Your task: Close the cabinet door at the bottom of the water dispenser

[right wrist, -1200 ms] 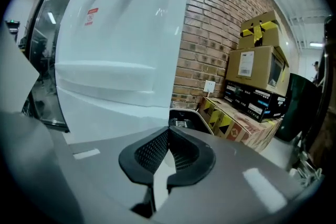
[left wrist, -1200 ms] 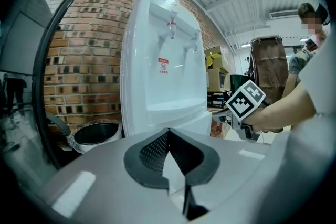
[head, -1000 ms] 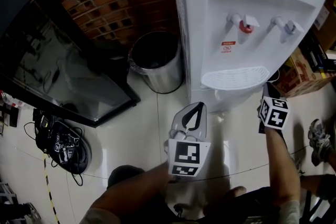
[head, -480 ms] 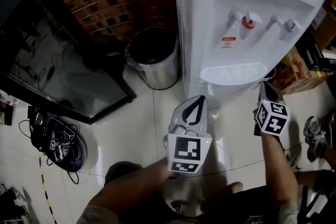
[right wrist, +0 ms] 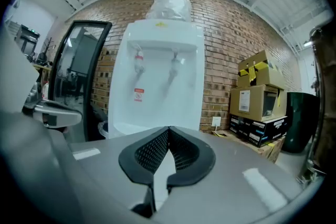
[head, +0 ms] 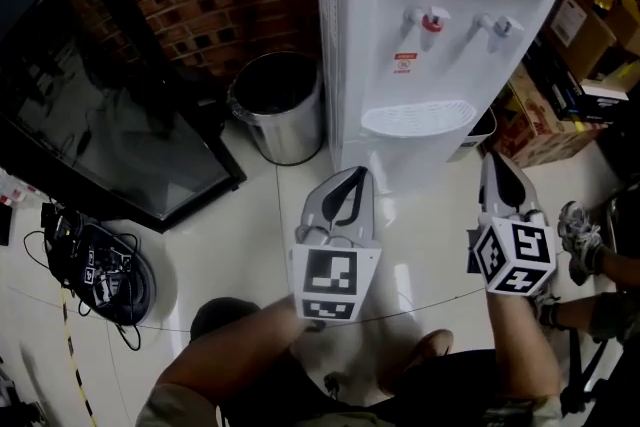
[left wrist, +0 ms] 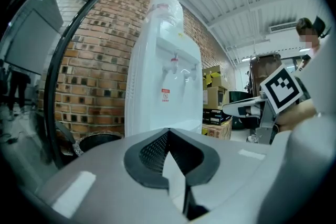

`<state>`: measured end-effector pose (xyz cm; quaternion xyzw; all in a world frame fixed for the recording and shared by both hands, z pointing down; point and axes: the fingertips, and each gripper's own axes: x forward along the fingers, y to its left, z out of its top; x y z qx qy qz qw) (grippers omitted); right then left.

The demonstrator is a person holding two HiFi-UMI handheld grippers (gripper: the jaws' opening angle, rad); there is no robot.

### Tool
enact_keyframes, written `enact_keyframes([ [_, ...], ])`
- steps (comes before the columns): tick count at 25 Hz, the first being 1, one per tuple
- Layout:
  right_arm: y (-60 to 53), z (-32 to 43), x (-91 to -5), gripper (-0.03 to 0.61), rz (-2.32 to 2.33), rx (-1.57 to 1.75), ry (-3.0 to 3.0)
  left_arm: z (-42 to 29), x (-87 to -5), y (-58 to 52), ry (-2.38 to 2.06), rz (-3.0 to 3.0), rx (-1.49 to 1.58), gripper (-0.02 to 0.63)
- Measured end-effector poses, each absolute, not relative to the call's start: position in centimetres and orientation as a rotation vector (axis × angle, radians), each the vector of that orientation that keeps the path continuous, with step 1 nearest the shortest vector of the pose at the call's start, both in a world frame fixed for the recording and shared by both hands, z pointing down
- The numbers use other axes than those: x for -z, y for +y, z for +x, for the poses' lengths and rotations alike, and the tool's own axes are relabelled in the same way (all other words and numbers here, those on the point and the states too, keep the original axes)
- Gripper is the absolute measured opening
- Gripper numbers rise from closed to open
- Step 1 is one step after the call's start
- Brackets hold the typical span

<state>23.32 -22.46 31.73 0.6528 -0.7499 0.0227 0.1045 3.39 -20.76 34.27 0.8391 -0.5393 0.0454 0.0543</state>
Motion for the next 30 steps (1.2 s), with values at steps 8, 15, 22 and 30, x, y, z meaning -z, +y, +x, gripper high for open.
enact_keyframes([
  [8,-13.5,20.2,-28.0,0.000,1.884,0.017,-2.296,2.9,-30.4,-15.2,-1.614,2.628,-0.061,0.000],
  [15,-7.3,17.3,-27.6,0.000,1.780,0.018,-2.364,1.5,-28.3,-9.4,-1.601,2.684,-0.057,0.000],
  [22,-3.0,14.9,-28.2,0.000,1.712,-0.054,-2.438,0.5,-28.5,-4.3,-1.592,2.724,-0.155,0.000],
  [30,0.9,10.7,-28.7,0.000,1.571,-0.104,-2.542,0.1,-30.7,-0.3,-1.572,2.736,-0.267,0.000],
])
